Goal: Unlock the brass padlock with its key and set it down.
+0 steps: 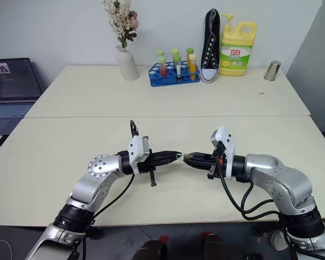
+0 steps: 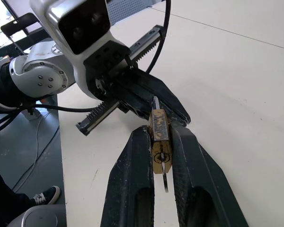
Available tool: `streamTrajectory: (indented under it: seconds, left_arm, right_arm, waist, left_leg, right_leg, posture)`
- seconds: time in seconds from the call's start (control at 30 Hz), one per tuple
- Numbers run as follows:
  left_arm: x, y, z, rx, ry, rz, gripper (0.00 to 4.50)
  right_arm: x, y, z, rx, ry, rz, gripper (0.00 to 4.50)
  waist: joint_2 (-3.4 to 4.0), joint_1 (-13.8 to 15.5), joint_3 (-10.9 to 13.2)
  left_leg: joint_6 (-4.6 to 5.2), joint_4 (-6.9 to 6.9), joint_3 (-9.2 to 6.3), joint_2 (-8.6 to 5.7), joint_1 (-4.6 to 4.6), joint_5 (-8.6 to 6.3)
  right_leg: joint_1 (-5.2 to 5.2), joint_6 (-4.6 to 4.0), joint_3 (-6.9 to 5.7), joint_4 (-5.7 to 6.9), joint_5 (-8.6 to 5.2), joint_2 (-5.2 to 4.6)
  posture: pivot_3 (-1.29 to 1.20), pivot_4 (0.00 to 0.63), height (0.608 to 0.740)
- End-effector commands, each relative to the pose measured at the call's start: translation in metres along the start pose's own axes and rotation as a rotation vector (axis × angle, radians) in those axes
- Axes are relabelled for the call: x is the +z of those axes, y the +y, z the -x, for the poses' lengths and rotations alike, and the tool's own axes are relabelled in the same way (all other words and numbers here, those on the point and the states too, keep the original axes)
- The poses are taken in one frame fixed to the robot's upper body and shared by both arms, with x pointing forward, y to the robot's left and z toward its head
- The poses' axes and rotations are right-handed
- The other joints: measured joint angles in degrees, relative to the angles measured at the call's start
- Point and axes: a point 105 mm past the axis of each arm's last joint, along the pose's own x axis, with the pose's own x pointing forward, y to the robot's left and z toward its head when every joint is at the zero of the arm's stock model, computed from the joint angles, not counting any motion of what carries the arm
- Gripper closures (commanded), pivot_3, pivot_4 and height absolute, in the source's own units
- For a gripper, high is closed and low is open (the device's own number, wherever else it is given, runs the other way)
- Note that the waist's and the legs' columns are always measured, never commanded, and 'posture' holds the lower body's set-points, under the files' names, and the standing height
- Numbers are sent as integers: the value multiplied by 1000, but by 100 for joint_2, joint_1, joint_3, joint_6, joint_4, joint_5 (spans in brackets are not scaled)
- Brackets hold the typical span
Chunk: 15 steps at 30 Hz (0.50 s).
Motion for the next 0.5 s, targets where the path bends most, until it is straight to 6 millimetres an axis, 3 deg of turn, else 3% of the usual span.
streamTrajectory:
  seconds: [0.03, 0.5]
  left_arm:
    - [16, -1, 0, -1, -50, -37, 4500]
    - [28, -19, 6, -81, -42, 54, 4500]
  right_arm:
    - [8, 2, 1, 11, -25, 37, 4345]
    - [5, -1, 0, 2, -19, 32, 4345]
  waist:
    - [0, 0, 0]
    - [0, -2, 1]
  left_leg:
    - [0, 0, 0, 0, 0, 0]
    - [0, -2, -1, 1, 0, 0]
  right_leg:
    - [0, 0, 0, 0, 0, 0]
    - [0, 0, 0, -1, 0, 0]
  posture:
    - [0, 150, 740]
    - [0, 150, 740]
